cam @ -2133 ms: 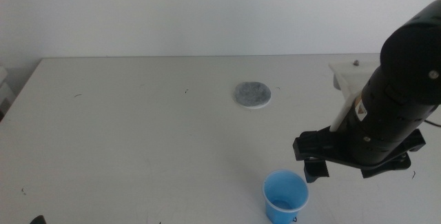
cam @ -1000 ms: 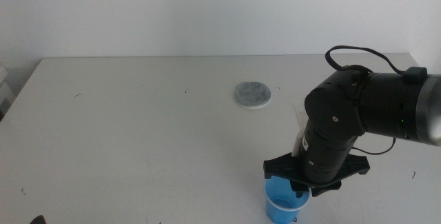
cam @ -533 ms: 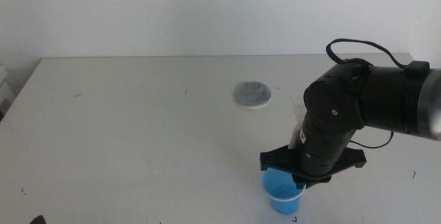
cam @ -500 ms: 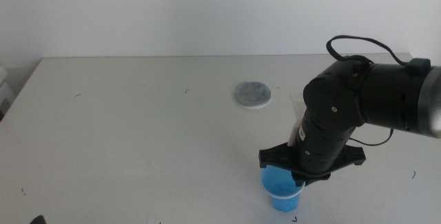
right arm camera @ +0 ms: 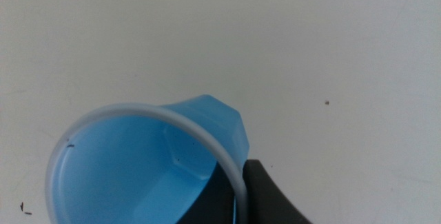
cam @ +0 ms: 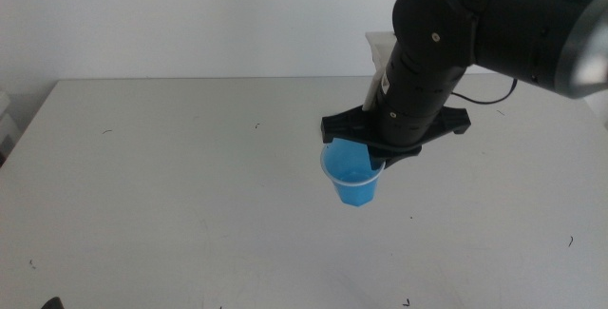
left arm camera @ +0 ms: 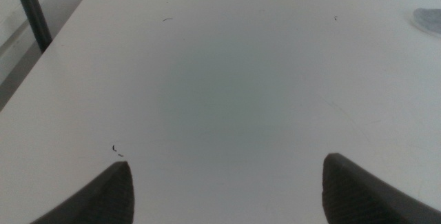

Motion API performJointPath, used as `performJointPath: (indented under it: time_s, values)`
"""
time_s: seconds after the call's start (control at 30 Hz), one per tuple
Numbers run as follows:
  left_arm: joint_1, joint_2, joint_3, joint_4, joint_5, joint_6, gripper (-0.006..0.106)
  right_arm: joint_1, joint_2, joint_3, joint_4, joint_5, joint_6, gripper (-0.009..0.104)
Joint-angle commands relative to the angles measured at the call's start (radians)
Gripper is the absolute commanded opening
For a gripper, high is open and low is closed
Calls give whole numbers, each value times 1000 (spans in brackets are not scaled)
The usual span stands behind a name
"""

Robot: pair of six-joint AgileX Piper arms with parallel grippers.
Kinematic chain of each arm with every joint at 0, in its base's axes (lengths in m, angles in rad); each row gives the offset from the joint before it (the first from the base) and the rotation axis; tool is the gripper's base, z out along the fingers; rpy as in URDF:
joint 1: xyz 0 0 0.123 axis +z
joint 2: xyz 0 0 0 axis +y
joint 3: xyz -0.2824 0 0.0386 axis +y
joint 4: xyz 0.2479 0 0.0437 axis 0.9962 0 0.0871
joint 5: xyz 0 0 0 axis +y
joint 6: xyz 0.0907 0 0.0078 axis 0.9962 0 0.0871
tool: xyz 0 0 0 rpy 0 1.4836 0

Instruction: Place an empty cup on a cup mat.

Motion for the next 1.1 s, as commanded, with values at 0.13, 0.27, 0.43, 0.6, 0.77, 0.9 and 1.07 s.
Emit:
performJointPath:
  time_s: [0.13,0.27,0.43,0.6,0.77,0.9,1.07]
  values:
    - [1,-4,-6,0,-67,-11,105,-58,76,-266,-14,86,-87,-1]
    - [1,-4,-6,0,-67,-11,105,-117,162,-395,44,115,-146,-1]
    - [1,-4,-6,0,-67,-11,105,-167,280,-549,74,155,-182,-1]
    - [1,-4,-6,0,-67,-11,105,-214,412,-742,123,195,-224,-1]
    - [1,-4,-6,0,-67,-11,105,-255,509,-877,146,195,-233,0]
    - [1,-4,-6,0,-67,-11,105,-290,546,-899,155,194,-233,0]
    - [1,-4,-6,0,-67,-11,105,-318,578,-907,155,176,-235,0]
